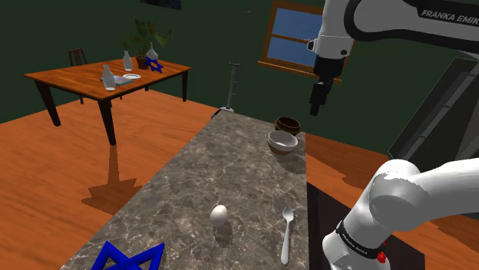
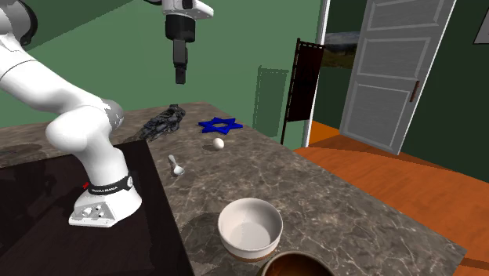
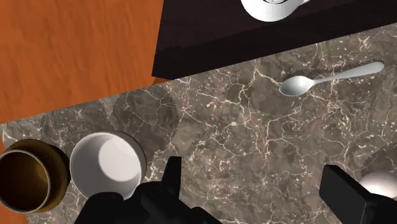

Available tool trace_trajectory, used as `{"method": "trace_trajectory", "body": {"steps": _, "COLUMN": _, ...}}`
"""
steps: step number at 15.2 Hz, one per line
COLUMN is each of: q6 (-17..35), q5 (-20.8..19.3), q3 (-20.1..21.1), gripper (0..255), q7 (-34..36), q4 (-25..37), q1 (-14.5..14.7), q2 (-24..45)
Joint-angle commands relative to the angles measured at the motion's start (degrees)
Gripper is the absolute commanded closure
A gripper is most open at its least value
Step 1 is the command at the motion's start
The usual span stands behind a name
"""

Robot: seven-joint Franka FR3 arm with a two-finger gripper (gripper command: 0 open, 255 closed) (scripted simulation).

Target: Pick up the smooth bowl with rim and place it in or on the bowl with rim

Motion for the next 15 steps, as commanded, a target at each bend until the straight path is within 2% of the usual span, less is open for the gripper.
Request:
{"method": "trace_trajectory", "body": {"steps": 1, "q6": 0.0, "q5": 0.0, "q3": 0.0, "gripper": 0, "q7": 0.0, "q4": 0.0, "q1": 0.0, "q2": 0.0}}
{"method": "trace_trajectory", "body": {"steps": 8, "q6": 12.89, "q5": -3.06, "q3": -3.39, "gripper": 0, "q7": -1.61, "q4": -6.31, "q1": -1.66, "q2": 6.69}}
{"method": "trace_trajectory", "body": {"steps": 15, "q6": 25.8, "q5": -5.85, "q3": -6.71, "gripper": 0, "q7": -2.81, "q4": -8.85, "q1": -3.54, "q2": 17.08}}
